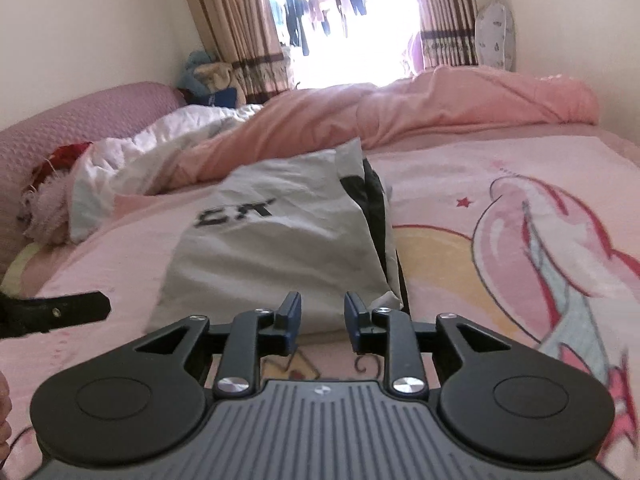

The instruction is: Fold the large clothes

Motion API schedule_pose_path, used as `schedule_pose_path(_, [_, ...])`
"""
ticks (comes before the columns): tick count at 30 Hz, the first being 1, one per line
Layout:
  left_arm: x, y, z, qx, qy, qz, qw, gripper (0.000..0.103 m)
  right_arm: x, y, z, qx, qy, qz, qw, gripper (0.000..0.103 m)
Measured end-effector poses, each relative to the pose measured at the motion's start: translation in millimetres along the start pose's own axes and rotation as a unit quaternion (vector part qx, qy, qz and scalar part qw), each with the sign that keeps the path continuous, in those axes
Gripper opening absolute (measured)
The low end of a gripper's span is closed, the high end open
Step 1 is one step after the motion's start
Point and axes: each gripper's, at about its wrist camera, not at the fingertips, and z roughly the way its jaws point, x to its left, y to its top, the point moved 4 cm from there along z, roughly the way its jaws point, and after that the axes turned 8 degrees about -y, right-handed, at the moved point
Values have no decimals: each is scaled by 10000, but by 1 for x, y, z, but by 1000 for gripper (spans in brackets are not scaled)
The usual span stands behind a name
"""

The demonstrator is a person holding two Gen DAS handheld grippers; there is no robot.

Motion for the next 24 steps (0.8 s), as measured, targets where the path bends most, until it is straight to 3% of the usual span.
schedule_pose_path(4, [-22, -22, -47, 2, 365, 157, 9992, 81, -1, -10, -51, -138, -148, -169, 9997, 55])
schedule_pose_path(8, [-38, -47, -87, -22, 703, 148, 9974, 88, -10, -34, -93, -134, -432, -239, 9987, 65])
schedule_pose_path(15, [-50, -87, -123, 176, 926, -107, 9955, 89, -25, -68, -119, 140, -986, -72, 9950, 66])
schedule_pose_path(24, [-47, -95, -118, 443, 1010, -158, 9938, 89, -24, -73, -120, 181, -983, -39, 9950, 66])
